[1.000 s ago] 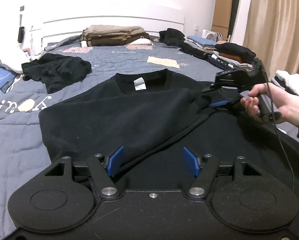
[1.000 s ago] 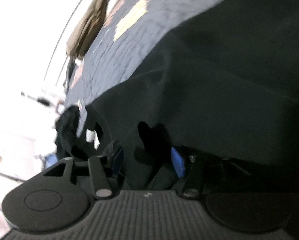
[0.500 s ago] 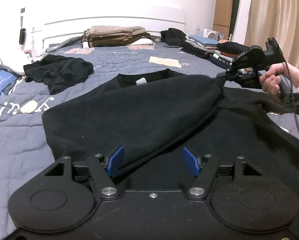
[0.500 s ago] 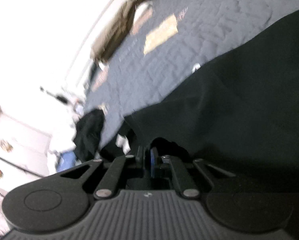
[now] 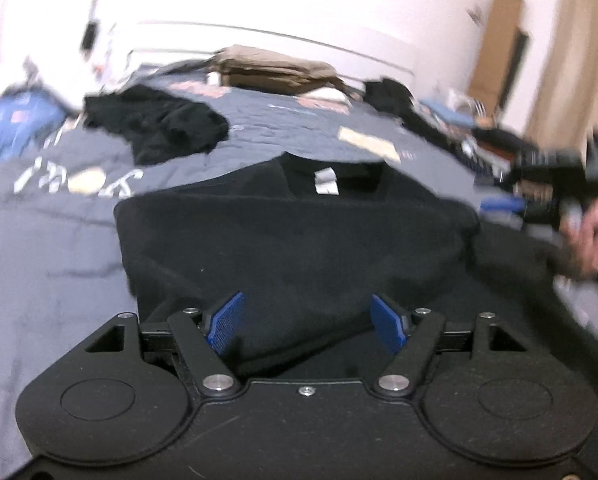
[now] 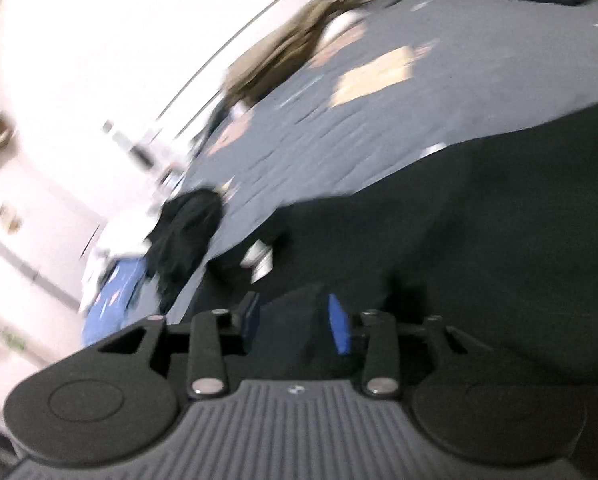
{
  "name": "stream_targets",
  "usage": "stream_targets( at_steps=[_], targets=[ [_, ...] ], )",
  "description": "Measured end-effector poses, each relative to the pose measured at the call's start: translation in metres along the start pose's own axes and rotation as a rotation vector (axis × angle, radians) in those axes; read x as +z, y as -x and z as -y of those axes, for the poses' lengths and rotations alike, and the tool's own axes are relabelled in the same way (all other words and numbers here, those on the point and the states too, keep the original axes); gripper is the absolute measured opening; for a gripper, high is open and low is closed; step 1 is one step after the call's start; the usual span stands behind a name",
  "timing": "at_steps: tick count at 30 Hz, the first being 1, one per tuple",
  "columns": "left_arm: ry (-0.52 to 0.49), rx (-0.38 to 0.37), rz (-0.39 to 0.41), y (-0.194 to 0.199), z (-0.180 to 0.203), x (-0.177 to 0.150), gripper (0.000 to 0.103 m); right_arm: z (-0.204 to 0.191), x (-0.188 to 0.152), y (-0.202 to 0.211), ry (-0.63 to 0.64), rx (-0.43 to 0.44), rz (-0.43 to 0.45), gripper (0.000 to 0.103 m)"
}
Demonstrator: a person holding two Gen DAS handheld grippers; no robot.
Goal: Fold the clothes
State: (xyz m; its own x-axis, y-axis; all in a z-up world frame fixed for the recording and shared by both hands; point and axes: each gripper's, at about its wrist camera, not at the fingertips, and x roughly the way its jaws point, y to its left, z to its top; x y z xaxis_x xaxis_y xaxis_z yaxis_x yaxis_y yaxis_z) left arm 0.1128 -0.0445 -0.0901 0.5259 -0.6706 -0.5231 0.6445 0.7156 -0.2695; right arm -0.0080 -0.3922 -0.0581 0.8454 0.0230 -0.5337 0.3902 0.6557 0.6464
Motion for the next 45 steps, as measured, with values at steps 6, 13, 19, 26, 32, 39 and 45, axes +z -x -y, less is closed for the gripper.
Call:
stream_targets(
  at_steps=[6, 13, 19, 26, 32, 39, 45],
  targets=[
    [0.301, -0.042, -0.107, -0.028, -0.047, -0.006, 0.071, 0.003, -0.023, -0.060, 0.007, -0.100, -0.117, 0.039],
    [0.248, -0.067, -0.108, -0.022, -0.039, 0.000, 0.071, 0.003, -0.023, -0.056, 0.051, -0.096, -0.112, 0.041],
    [0.190, -0.078, -0.041, -0.009, -0.018, 0.004, 0.078, -0.016, -0.031, 0.001, 0.179, -0.106, -0.018, 0.048],
    [0.148, -0.127, -0.009, 0.002, 0.031, 0.004, 0.080, -0.020, -0.047, 0.069, 0.334, -0.201, 0.087, 0.061],
    [0.085, -0.146, 0.006, 0.012, 0.083, -0.003, 0.085, -0.006, -0.059, 0.112, 0.326, -0.215, 0.150, 0.070],
    [0.102, -0.114, 0.029, 0.022, 0.115, -0.010, 0.086, 0.013, -0.068, 0.144, 0.299, -0.196, 0.163, 0.071],
    [0.101, -0.133, 0.022, 0.016, 0.145, -0.013, 0.087, 0.046, -0.061, 0.176, 0.235, -0.198, 0.211, 0.071]
  ],
)
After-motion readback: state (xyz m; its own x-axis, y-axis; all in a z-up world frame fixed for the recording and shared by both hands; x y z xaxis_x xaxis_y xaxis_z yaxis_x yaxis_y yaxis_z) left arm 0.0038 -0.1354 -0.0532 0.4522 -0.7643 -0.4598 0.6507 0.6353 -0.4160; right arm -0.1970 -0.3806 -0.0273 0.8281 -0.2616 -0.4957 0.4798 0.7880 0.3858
